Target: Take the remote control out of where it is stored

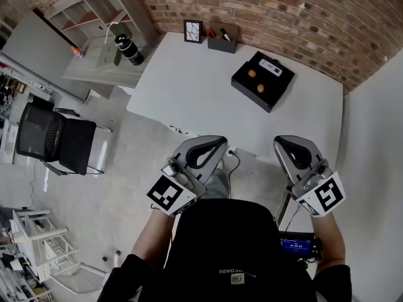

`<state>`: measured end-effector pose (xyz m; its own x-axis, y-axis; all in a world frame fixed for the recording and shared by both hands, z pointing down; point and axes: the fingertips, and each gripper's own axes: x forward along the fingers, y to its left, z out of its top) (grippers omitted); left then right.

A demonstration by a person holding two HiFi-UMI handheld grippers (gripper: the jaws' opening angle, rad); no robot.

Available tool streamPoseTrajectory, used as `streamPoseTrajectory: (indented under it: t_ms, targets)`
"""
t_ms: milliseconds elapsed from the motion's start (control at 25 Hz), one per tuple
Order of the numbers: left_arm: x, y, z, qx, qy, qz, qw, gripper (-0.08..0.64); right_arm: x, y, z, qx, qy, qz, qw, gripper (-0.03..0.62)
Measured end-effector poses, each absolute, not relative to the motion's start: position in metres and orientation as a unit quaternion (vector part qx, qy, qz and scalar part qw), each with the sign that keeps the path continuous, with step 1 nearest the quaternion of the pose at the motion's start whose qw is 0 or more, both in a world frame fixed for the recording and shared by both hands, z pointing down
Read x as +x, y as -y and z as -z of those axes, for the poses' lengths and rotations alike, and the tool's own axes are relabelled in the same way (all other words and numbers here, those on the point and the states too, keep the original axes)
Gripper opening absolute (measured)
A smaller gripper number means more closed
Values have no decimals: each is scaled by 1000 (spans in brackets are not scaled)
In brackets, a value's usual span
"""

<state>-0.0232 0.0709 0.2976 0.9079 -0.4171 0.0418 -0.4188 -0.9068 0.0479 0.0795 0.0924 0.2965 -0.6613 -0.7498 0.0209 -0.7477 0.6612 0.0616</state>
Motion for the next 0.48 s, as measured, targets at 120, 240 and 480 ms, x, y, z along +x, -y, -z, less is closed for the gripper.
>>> streamPoseTrajectory:
  t_ms: [120,240,480]
  targets:
    - [-21,-43,-298,978,205,-12,26,8,83,-67,-299,419,907,19,25,5]
    - [-22,-14,-298,979,201,-15,37,8,83,-39,-301,427,904,12,28,5]
    - [-26,44,-307,981,185,-19,49,8,84,17,-309,448,893,-9,33,5]
